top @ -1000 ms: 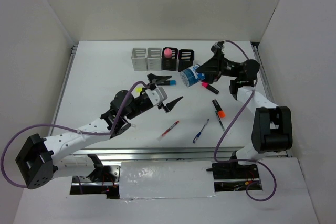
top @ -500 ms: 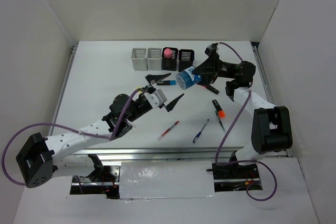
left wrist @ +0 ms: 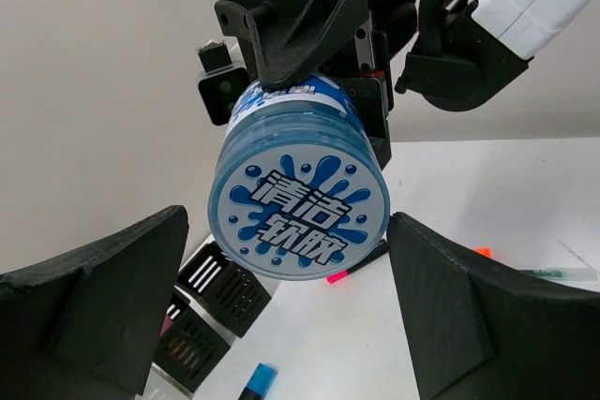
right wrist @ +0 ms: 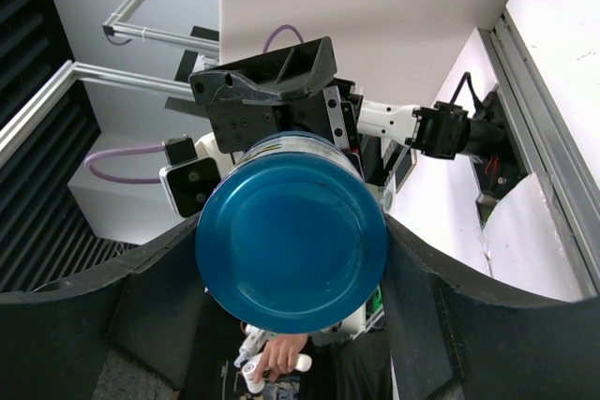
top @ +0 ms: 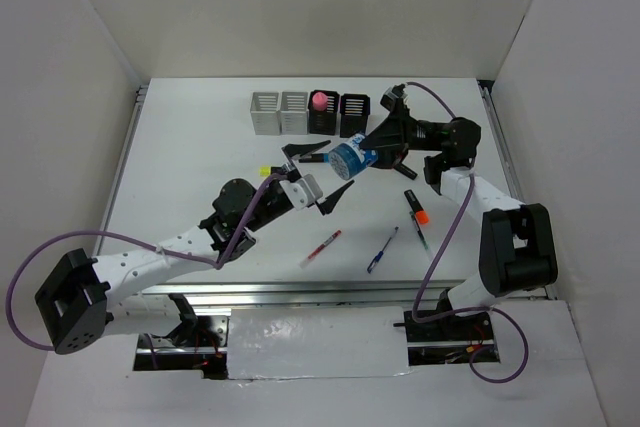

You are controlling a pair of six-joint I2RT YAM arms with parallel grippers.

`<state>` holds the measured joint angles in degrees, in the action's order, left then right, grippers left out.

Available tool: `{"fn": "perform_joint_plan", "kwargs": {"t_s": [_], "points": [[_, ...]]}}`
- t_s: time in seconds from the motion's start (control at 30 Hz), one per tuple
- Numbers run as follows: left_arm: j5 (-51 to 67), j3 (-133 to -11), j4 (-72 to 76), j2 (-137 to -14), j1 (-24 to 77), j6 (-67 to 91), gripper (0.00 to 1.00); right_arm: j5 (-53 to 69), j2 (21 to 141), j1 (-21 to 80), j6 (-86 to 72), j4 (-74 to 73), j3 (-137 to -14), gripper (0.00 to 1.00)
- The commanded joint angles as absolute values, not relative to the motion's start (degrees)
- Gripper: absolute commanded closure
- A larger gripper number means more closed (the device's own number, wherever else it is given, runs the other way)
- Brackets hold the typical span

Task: Sort the stationery into containers
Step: Pick up the stationery from the center of the board, then place the stationery at the center of the board.

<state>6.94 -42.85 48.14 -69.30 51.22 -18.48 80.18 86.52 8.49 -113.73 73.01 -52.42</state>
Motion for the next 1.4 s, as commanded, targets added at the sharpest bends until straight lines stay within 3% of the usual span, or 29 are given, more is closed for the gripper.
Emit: {"fn": "perform_joint_plan", "kwargs": {"t_s": [0.0,0.47,0.57,0.7,0.87,1.0,1.03,1.1,1.13,1.17,1.23,1.33,1.37], "points": [[8.78,-44.56,54.49,-68.91,51.68,-21.00,0.01,79.10,84.73,8.88,-126.30,100.99,-53.96,1.00],[8.00,-43.68,56.08,-68.47,54.40,-25.93,0.01,79.89,85.08,9.75,-126.21,99.84,-54.67,1.00],[7.82,-44.12,55.29,-68.82,54.40,-26.19,0.06,79.98,84.99,9.84,-126.21,99.58,-54.49,1.00],[7.74,-44.47,54.23,-68.91,54.40,-26.37,0.22,80.07,84.81,9.84,-126.30,99.58,-54.67,1.00],[7.29,-45.17,52.39,-68.91,54.32,-26.54,0.34,80.59,84.02,9.93,-126.12,99.49,-54.49,0.99],[8.34,-46.14,48.44,-67.68,54.23,-26.72,0.50,83.75,82.88,9.85,-117.56,89.44,-54.75,0.40],[9.22,-46.84,46.95,-67.33,54.05,-26.63,0.53,84.54,82.10,9.41,-115.77,87.21,-54.76,0.37],[10.45,-47.20,42.73,-65.49,53.79,-26.28,0.59,85.25,81.22,8.44,-111.74,83.00,-54.41,0.15],[11.59,-47.28,41.15,-64.87,53.53,-26.11,0.62,85.25,80.17,6.96,-110.14,80.97,-54.40,0.14],[11.86,-47.29,38.09,-63.47,53.53,-25.67,0.67,84.82,79.72,5.99,-106.65,75.81,-54.49,0.00],[11.87,-47.81,34.21,-62.14,53.53,-24.00,0.72,84.47,77.97,2.57,-101.72,69.56,-55.02,0.00],[12.57,-49.30,26.21,-60.21,54.05,-20.93,0.79,81.92,74.19,-2.52,-80.85,40.62,-60.70,0.00],[12.31,-49.57,24.89,-59.77,54.23,-19.70,0.80,80.09,73.31,-3.59,-60.67,13.63,-64.13,0.00]]}}
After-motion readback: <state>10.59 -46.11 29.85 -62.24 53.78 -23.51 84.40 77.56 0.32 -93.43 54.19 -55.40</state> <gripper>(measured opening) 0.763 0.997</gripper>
